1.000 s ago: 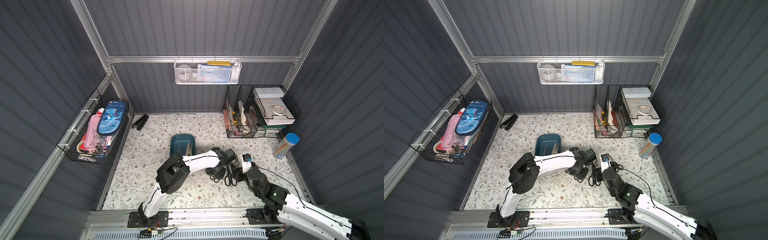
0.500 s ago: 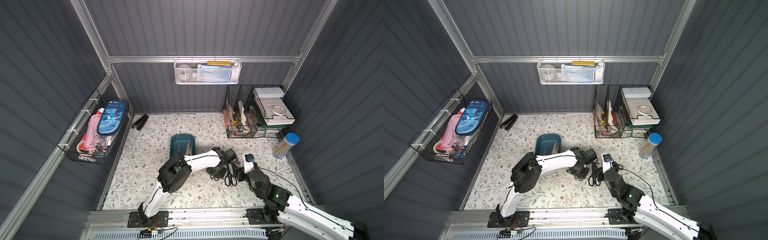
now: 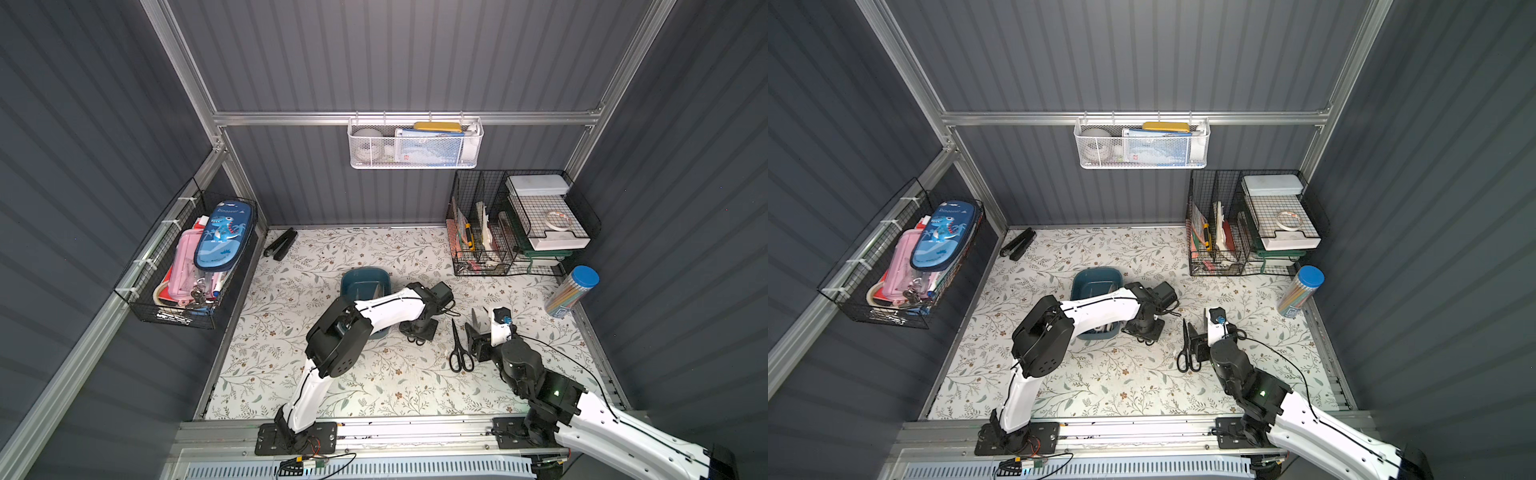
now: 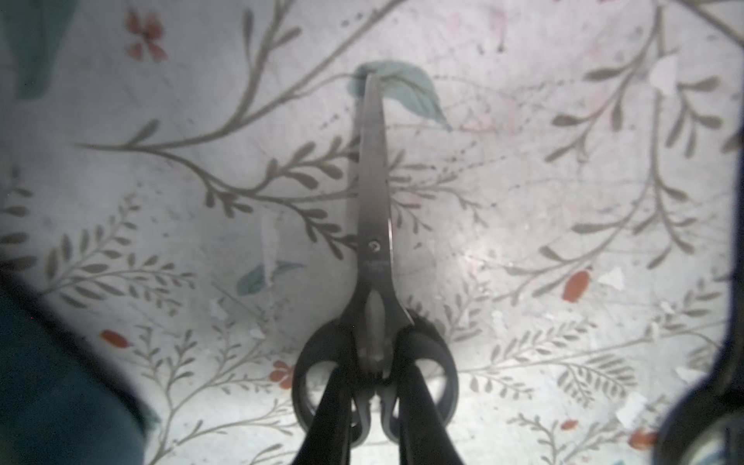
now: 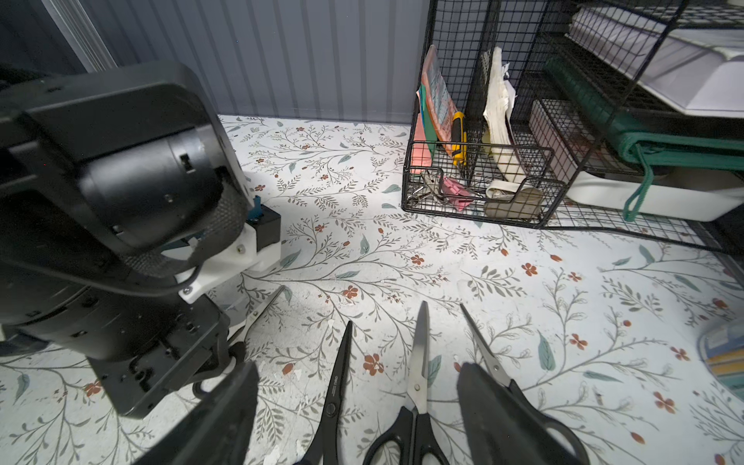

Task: Put the scissors into the storage box
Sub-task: Pick up the scissors from the center of the board, then place the scissors in the storage box.

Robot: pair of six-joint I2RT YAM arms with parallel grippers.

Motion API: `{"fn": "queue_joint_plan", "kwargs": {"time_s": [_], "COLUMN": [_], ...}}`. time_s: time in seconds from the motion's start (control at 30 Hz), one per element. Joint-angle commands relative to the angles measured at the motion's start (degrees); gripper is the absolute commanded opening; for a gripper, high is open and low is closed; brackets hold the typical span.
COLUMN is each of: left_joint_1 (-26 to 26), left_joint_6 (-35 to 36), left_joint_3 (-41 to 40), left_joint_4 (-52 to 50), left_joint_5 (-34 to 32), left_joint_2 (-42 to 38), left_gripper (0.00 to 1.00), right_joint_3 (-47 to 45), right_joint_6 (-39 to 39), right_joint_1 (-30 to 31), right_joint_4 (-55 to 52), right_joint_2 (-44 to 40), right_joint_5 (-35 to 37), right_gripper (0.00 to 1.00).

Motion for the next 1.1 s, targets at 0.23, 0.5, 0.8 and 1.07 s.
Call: {"fn": "queue_joint_plan", "kwargs": {"time_s": [0.23,0.5,0.8,1.07], "left_joint_1": [1.85,8.19,20.40,23.52], "left_joint_6": [4.36,5.56,5.39,6.25], "left_joint_3": [10.65,10.94,-5.26,-11.25], "left_joint_4": [-10.77,-14.55,-12.26,-4.80], "left_joint_5": [-11.11,-14.33,-12.38,-4.08], "left_joint_2": [-1.24,-9.83,-20.70,-19.35], "left_gripper": [0.00,0.00,0.00,0.00], "right_joint_3": [-0.63,-0.50,-0.50,-0.14], "right_joint_6": [0.59,0.68,0.44,0.32], "right_joint_1": [0.26,0.27,0.26,0.27], "right_joint_4": [-0.18,-0.06,0.50,0.71], "right_joint_2": [0.28,0.52,1.31,2.70], "right_joint_5": [1.30,1.23,0.85,0.39], "right_gripper": [0.82,0.82,0.82,0.82]}}
